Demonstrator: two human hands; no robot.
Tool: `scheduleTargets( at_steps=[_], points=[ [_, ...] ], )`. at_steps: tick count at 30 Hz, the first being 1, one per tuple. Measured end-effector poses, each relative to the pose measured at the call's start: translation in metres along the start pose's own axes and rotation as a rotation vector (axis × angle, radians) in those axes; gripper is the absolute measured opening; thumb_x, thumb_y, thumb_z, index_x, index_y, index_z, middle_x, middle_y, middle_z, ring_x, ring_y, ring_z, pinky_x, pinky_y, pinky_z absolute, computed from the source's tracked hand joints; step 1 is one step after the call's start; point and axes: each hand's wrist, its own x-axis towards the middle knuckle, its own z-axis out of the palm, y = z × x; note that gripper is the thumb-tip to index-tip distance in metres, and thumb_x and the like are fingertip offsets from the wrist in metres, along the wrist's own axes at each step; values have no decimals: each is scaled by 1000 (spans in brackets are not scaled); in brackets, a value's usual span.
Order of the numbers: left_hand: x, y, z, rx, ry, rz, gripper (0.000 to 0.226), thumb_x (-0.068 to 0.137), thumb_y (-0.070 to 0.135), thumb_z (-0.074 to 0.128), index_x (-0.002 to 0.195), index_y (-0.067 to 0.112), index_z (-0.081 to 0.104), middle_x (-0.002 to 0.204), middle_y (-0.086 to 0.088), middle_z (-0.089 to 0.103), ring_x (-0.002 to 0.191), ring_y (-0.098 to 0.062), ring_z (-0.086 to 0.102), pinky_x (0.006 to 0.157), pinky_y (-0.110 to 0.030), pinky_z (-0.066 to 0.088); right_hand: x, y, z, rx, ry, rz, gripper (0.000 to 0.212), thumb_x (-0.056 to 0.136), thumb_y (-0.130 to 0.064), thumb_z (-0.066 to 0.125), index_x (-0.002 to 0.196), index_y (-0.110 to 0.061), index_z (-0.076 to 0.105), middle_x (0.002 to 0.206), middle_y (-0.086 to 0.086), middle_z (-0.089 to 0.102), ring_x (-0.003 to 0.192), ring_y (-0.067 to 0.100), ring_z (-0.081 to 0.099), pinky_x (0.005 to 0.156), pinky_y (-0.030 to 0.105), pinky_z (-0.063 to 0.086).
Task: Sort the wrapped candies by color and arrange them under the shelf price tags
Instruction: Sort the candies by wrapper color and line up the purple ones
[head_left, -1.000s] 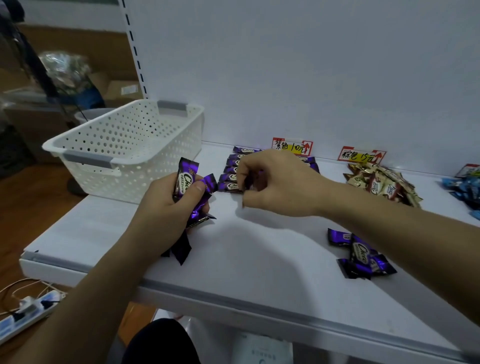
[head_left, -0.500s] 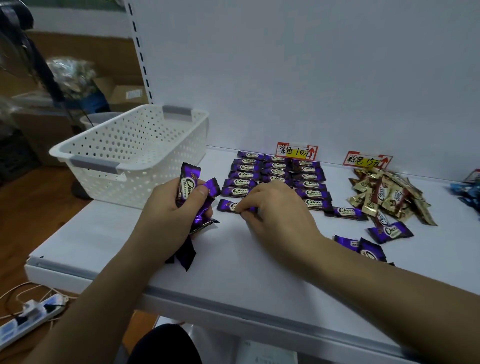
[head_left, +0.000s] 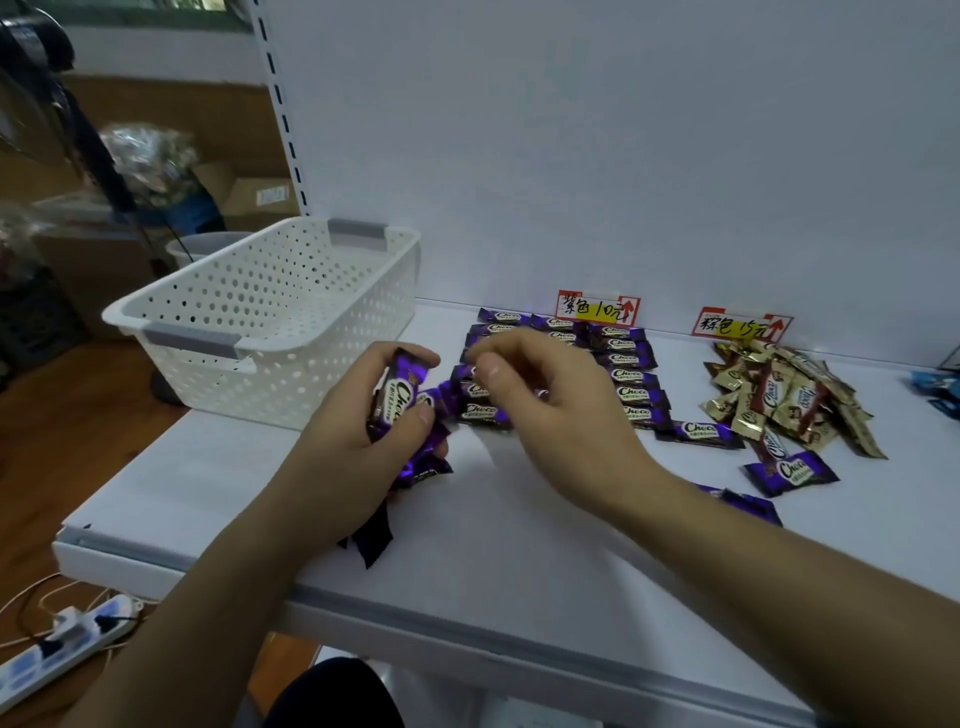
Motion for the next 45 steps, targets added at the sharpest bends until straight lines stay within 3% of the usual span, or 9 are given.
scheduleTargets(
  at_steps=[3,6,13,18,25,33,36,40,45],
  points=[
    [-1,1,-2,-27,-103,21,47,96,-3,58,131,28,51,99,2,70,86,-19,72,74,-25,59,7,-12,-8,137,-245,102,11,93,-15,69,104,-15,72,83,9,72,69,17,65,60,27,53],
    [-2,3,-2,-23,-104,-5,54,95,-3,59,134,32,49,98,1,73,86,-22,73,74,-27,60,8,-10,-8,120,-230,124,12,91,-6,71,100,-13,74,78,7,73,64,10,66,59,18,50],
    [2,8,3,45,-18,-115,31,97,0,53,113,25,63,78,6,73,69,-8,71,60,-13,50,-5,3,-52,24,-146,168,17,93,-4,66,91,-19,71,69,5,71,63,14,69,60,30,53],
    [11,11,14,13,9,-197,18,99,4,54,100,15,68,63,4,69,50,-3,62,47,-15,45,-12,15,-89,-254,-291,173,30,98,-8,55,87,-30,74,78,9,69,74,31,61,68,43,50],
    [15,12,44,35,161,-114,15,100,21,57,89,16,65,67,5,67,55,-9,57,59,-39,51,-4,20,-86,-289,-239,-94,24,92,-4,67,92,-26,77,91,-13,69,85,6,64,75,18,50],
    [9,9,44,39,284,-93,11,100,17,56,94,19,64,68,12,67,56,-2,59,60,-39,56,-25,37,-95,-443,-280,-204,29,85,-4,61,85,-28,77,97,-16,73,91,0,67,78,14,49],
    [9,9,46,28,257,-100,11,100,15,55,94,18,63,65,14,65,55,-1,59,49,-23,52,-20,27,-93,-377,-215,-120,21,85,-7,64,89,-25,74,88,-16,70,81,-5,62,67,8,41],
    [8,8,46,27,242,-112,11,100,16,55,95,20,64,71,11,68,57,0,62,48,-19,51,-13,21,-76,-539,-441,-141,16,85,-32,74,100,-32,68,80,-26,57,80,-6,56,64,8,38],
    [8,6,46,24,226,-108,11,101,18,55,95,19,64,71,12,69,57,-1,62,49,-20,50,0,16,-70,-577,-626,-15,35,87,-26,70,120,-34,63,97,-17,61,80,-2,56,66,13,41]
  ],
)
